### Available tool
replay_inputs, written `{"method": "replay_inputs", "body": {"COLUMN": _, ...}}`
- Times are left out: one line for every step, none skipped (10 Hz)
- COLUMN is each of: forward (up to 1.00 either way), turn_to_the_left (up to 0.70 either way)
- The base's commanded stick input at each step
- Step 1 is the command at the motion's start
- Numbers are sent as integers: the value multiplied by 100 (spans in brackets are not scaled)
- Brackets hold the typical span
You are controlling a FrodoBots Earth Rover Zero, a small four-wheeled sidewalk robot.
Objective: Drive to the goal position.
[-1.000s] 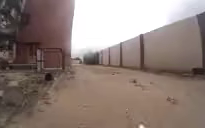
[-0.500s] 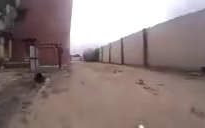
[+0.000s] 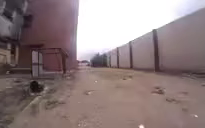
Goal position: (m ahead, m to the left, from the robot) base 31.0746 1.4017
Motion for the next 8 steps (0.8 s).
{"method": "replay_inputs", "body": {"forward": 100, "turn_to_the_left": 27}}
{"method": "replay_inputs", "body": {"forward": 100, "turn_to_the_left": 27}}
{"method": "replay_inputs", "body": {"forward": 100, "turn_to_the_left": 27}}
{"method": "replay_inputs", "body": {"forward": 100, "turn_to_the_left": 27}}
{"method": "replay_inputs", "body": {"forward": 100, "turn_to_the_left": 27}}
{"method": "replay_inputs", "body": {"forward": 100, "turn_to_the_left": 27}}
{"method": "replay_inputs", "body": {"forward": 100, "turn_to_the_left": 0}}
{"method": "replay_inputs", "body": {"forward": 100, "turn_to_the_left": 0}}
